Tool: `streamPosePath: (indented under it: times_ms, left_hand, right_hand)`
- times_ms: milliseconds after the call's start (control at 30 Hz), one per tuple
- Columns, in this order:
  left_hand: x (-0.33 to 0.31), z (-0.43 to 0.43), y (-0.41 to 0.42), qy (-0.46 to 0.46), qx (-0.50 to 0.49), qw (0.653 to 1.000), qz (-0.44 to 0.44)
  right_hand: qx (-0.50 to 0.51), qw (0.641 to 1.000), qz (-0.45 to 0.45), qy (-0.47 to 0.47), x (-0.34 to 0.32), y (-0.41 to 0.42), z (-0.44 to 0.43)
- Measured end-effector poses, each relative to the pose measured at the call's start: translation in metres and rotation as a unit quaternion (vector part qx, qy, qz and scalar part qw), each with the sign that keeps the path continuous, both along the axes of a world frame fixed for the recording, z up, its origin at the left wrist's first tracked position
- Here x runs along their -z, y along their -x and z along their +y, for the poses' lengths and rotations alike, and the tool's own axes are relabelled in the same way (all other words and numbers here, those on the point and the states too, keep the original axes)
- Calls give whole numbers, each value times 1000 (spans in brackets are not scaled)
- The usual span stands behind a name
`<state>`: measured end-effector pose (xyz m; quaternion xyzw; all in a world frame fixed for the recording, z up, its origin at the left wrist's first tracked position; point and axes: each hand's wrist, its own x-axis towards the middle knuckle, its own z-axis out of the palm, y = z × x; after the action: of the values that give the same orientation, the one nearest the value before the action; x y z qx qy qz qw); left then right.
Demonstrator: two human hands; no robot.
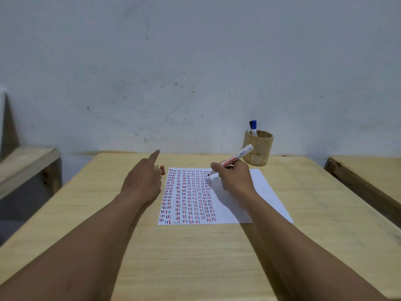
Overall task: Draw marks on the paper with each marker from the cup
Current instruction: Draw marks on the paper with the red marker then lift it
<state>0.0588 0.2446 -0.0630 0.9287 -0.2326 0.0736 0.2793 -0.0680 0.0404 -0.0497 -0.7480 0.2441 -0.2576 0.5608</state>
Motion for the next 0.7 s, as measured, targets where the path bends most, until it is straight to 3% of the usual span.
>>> streamPosePath:
  times_ms: [133,333,567,700]
  left_hand:
    - [4,-5,-11,-36,46,998,-17]
    - [-1,-2,-5,13,11,999,-50]
    - [-35,-24,26,219,49,974,34]
    - [-52,-40,43,284,79,952,80]
  right_hand:
    - [-26,994,-23,-102,-7,-3,1]
    - [-41,974,-33,-223,-18,-2,10]
    - [-48,970,-67,-228,-29,6,12]
    - [-42,963,-93,-248,-38,13,9]
